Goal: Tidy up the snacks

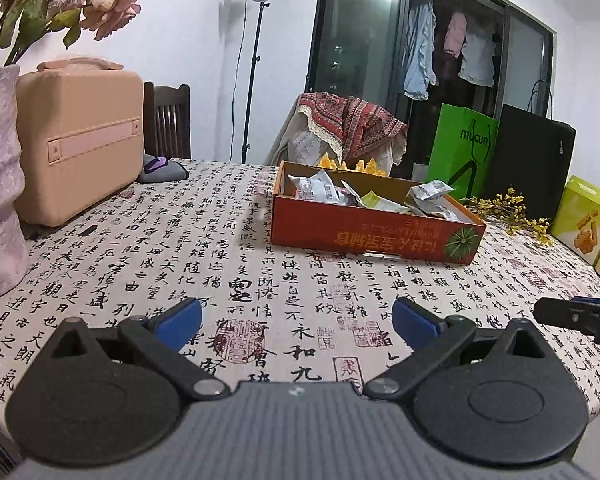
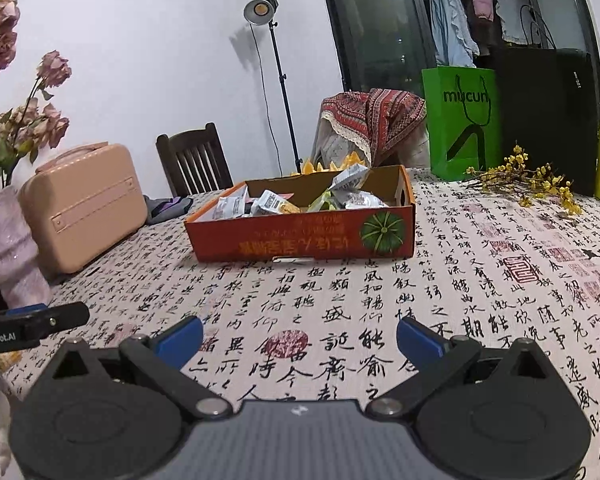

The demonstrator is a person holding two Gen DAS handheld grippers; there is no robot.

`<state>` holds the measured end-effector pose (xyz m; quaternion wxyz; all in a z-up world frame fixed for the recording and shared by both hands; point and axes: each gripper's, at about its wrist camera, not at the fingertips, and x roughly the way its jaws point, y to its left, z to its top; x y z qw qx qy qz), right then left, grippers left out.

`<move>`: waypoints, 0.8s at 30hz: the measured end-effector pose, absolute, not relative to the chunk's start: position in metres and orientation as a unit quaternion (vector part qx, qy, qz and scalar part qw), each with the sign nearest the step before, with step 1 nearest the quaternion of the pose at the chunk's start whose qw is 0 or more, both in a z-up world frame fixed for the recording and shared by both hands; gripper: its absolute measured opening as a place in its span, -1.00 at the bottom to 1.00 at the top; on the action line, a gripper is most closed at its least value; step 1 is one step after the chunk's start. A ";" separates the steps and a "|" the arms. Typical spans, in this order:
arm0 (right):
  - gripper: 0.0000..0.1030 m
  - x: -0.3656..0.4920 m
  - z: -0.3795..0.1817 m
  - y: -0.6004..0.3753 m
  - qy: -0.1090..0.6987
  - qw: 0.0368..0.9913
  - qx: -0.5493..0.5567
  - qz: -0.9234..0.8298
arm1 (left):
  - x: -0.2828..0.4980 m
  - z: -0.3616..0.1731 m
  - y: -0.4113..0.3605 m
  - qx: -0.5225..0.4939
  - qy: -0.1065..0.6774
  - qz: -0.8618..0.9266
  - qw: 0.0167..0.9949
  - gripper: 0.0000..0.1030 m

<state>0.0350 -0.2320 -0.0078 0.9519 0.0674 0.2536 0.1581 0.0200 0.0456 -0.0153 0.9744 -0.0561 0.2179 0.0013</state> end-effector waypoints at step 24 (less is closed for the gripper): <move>1.00 0.031 -0.005 -0.238 0.250 0.954 0.069 0.147 | 0.014 -0.014 0.038 -0.048 0.214 -0.010 0.976 1.00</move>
